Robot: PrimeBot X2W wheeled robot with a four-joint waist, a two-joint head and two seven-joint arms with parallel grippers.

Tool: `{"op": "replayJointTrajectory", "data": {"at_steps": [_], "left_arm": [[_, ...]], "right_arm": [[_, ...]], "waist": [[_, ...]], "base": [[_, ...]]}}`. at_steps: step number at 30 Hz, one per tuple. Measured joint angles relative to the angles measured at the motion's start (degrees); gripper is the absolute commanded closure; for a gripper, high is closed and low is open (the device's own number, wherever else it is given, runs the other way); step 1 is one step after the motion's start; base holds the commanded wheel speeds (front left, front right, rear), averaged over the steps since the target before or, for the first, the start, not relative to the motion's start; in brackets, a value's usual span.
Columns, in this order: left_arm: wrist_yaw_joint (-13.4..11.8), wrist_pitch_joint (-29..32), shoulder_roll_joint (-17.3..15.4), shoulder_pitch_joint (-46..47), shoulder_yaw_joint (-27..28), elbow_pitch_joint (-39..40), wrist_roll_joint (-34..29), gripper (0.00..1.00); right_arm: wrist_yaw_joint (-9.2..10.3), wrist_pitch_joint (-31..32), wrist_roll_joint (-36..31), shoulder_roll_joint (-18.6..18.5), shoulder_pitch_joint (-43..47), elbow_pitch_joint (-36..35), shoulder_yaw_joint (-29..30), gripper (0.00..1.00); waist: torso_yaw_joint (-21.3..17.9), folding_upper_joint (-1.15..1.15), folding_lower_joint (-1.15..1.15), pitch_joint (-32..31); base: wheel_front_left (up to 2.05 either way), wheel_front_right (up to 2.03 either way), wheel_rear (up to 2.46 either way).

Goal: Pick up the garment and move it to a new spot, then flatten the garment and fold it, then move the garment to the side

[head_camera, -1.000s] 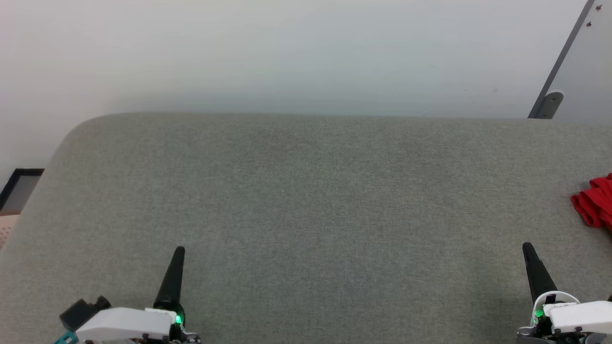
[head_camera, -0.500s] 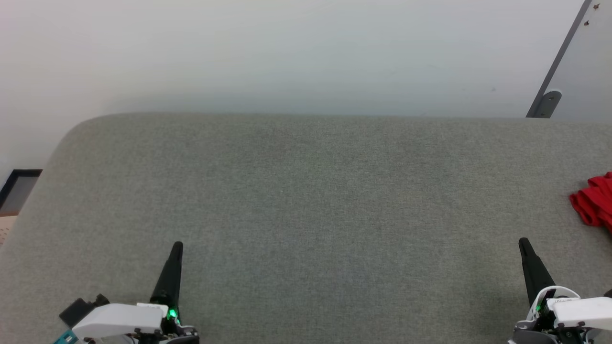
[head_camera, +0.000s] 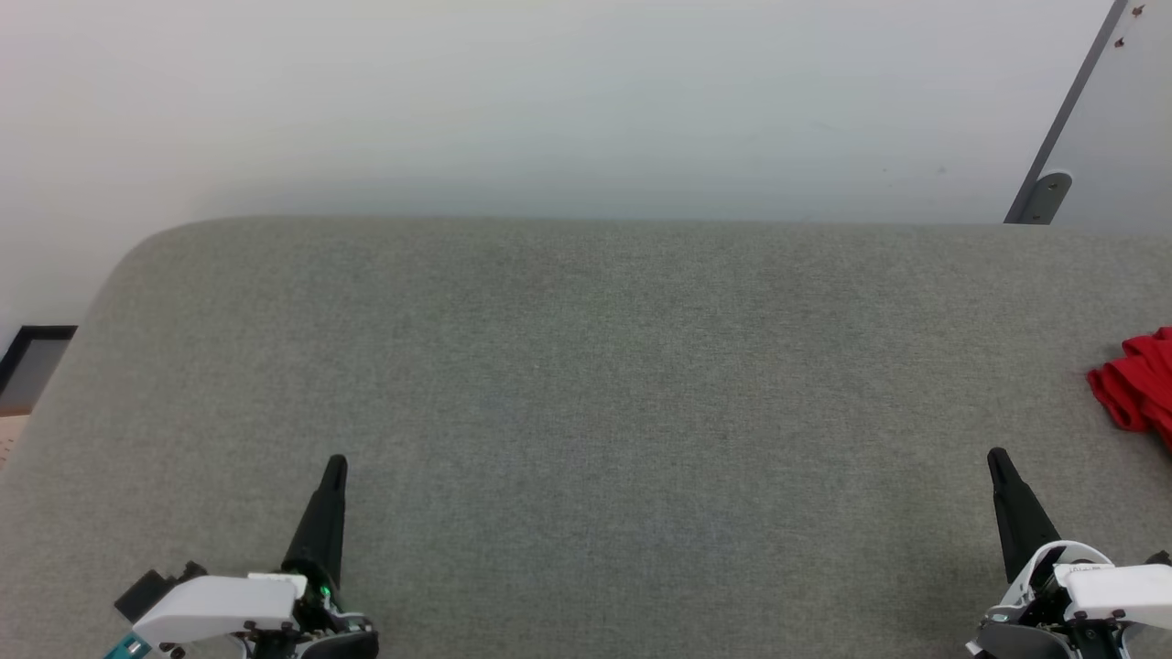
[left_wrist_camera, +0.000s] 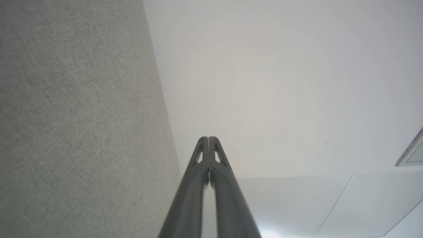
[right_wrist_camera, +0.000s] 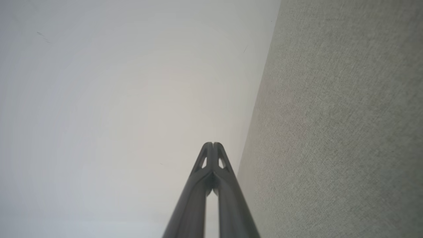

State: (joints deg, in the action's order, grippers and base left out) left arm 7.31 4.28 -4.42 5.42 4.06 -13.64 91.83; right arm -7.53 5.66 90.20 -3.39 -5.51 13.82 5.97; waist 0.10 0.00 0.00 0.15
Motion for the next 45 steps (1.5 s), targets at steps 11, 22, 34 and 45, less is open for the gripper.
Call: {"op": "replayJointTrajectory", "data": {"at_steps": [11, 22, 34, 45], "left_arm": [[0.0, 0.7, 0.2, 0.5, 0.5, -0.4, 2.1, 1.00], [0.0, 1.0, 0.3, 0.5, 0.8, -0.4, 2.0, 1.00], [0.0, 1.2, 0.4, 0.5, 1.0, -0.4, 1.9, 1.00], [0.0, 1.2, 0.6, 0.5, 1.2, -0.4, 1.8, 1.00]], "right_arm": [[0.01, 0.7, 2.3, 0.2, -0.7, 0.2, 0.2, 1.00], [0.01, 0.7, 2.3, 0.3, -0.7, 0.2, 0.3, 1.00], [0.01, 0.7, 2.3, 0.3, -0.7, 0.2, 0.3, 1.00], [0.01, 0.7, 2.3, 0.3, -0.7, 0.2, 0.4, 1.00]], "waist": [[-0.1, 0.00, 0.00, 0.0], [-0.1, 0.00, 0.00, 0.0], [-0.1, 0.00, 0.00, 0.0], [-0.1, 0.00, 0.00, 0.0]], "base": [[0.00, 0.00, 0.00], [0.00, 0.00, 0.00], [0.00, 0.00, 0.00], [0.00, 0.00, 0.00]]}}
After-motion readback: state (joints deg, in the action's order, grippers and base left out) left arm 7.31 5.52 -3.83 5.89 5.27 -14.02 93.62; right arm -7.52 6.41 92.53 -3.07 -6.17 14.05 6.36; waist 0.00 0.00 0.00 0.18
